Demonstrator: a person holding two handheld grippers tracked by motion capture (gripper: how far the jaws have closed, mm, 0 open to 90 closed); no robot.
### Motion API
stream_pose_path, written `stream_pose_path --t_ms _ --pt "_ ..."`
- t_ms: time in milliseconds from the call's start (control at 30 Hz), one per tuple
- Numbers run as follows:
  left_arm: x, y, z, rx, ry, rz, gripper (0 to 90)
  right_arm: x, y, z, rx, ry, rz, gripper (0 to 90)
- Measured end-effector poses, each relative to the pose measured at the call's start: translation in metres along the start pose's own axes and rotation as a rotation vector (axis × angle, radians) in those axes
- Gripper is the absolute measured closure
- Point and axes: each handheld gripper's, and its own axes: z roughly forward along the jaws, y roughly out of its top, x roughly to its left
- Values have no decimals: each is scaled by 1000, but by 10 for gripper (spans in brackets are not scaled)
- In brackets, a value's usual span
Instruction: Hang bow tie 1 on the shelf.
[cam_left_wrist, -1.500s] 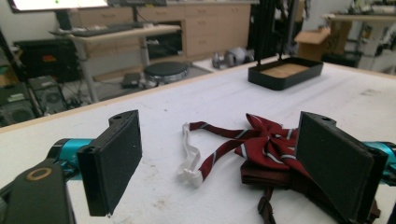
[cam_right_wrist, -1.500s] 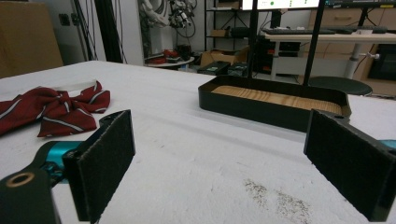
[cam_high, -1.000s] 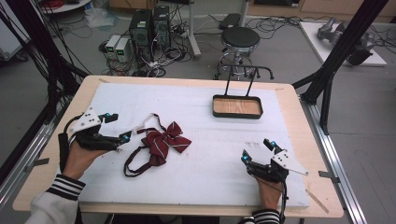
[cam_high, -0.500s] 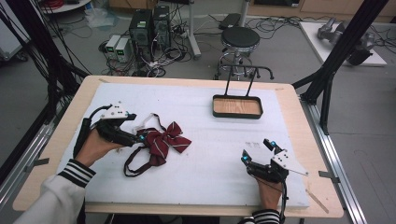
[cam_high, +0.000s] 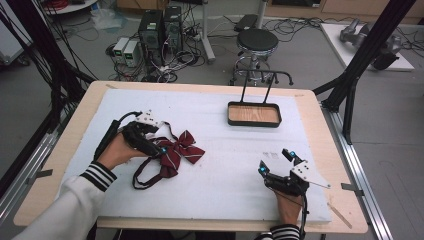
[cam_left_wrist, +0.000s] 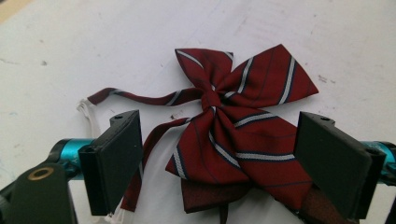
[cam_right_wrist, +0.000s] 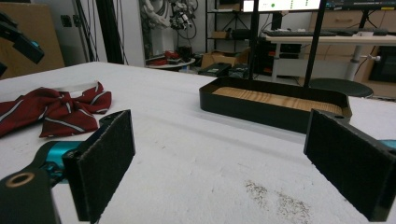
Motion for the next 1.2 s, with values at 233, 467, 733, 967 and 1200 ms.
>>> stream_pose_path --t_ms 233,467,733,967,1200 --pt "1 8 14 80 -11 -13 167 0 0 -1 -4 0 6 80" --pt "1 13 28 147 -16 -15 169 0 0 -1 -8 -2 8 80" --pt "1 14 44 221 -6 -6 184 -1 0 -1 -9 -1 12 80" --pt "3 12 49 261 -13 -15 241 -1 0 -1 -13 -1 13 80" --pt "5 10 53 281 -21 -19 264 -1 0 -1 -14 -1 19 80"
